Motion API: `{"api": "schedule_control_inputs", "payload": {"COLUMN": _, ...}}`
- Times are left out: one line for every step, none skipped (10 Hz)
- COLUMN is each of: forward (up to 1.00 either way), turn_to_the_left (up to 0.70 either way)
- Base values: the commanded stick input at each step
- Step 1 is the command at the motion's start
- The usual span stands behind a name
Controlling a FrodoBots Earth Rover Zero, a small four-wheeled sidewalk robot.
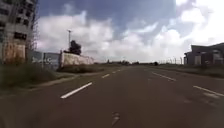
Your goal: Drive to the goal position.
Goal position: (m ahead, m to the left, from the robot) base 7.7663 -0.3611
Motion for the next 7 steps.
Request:
{"api": "schedule_control_inputs", "payload": {"forward": 1.00, "turn_to_the_left": 0.00}}
{"api": "schedule_control_inputs", "payload": {"forward": 1.00, "turn_to_the_left": 0.00}}
{"api": "schedule_control_inputs", "payload": {"forward": 1.00, "turn_to_the_left": 0.00}}
{"api": "schedule_control_inputs", "payload": {"forward": 1.00, "turn_to_the_left": 0.00}}
{"api": "schedule_control_inputs", "payload": {"forward": 1.00, "turn_to_the_left": 0.00}}
{"api": "schedule_control_inputs", "payload": {"forward": 1.00, "turn_to_the_left": 0.00}}
{"api": "schedule_control_inputs", "payload": {"forward": 1.00, "turn_to_the_left": 0.00}}
